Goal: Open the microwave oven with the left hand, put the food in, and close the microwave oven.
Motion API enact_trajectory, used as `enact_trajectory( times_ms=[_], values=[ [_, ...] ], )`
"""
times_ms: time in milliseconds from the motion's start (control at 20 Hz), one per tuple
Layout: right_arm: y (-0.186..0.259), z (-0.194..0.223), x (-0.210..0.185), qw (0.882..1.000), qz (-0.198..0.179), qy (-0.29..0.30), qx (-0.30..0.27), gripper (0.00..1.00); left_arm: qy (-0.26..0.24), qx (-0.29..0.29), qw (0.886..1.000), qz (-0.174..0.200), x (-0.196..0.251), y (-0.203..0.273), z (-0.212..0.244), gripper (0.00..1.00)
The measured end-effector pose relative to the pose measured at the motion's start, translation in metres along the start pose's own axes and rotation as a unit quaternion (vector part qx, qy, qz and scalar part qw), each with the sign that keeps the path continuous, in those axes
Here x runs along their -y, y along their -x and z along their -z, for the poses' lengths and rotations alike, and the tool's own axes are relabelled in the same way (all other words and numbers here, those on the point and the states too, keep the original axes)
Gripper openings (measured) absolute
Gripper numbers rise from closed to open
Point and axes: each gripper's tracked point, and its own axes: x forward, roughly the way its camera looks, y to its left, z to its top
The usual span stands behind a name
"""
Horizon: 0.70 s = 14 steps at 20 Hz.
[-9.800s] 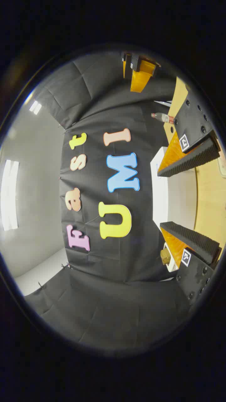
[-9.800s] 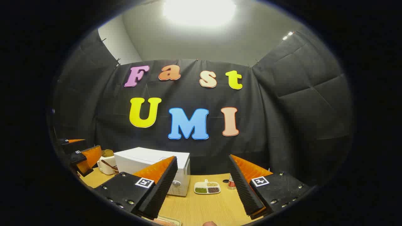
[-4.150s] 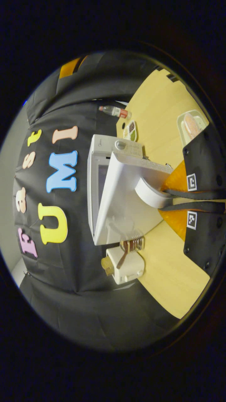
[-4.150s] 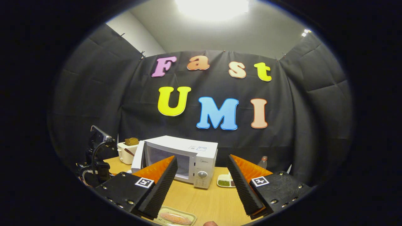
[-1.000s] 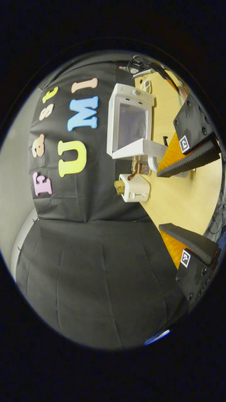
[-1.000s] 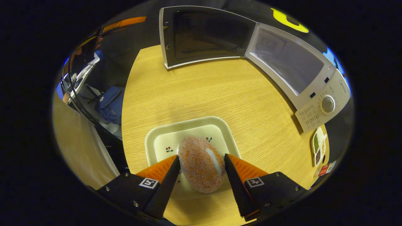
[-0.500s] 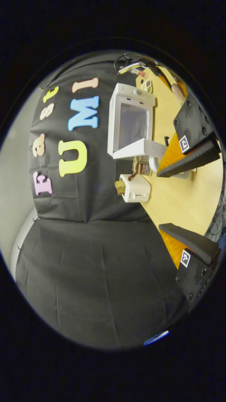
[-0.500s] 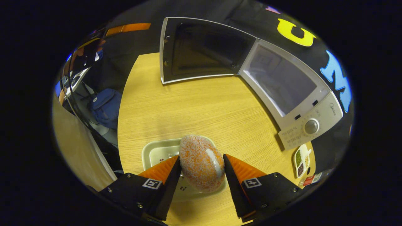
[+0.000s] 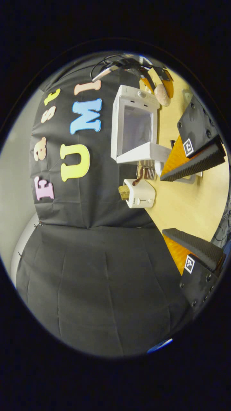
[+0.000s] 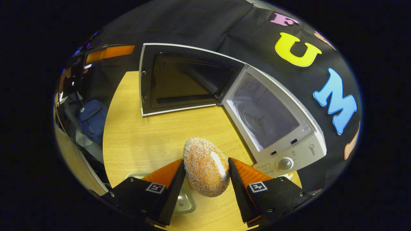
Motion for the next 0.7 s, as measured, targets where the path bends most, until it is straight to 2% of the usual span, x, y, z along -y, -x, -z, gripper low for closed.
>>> enact_trajectory(
  times_ms=[450, 700],
  values=[
    [-0.041, -0.058, 0.068, 0.997, 0.072, -0.018, 0.037, 0.79, 0.005, -0.005, 0.999, -0.05, -0.035, 0.018, -0.001, 0.95],
    [-0.072, -0.069, 0.094, 0.993, 0.105, -0.019, 0.043, 0.79, 0.014, -0.017, 0.997, -0.076, -0.052, 0.028, 0.003, 0.94]
  ],
)
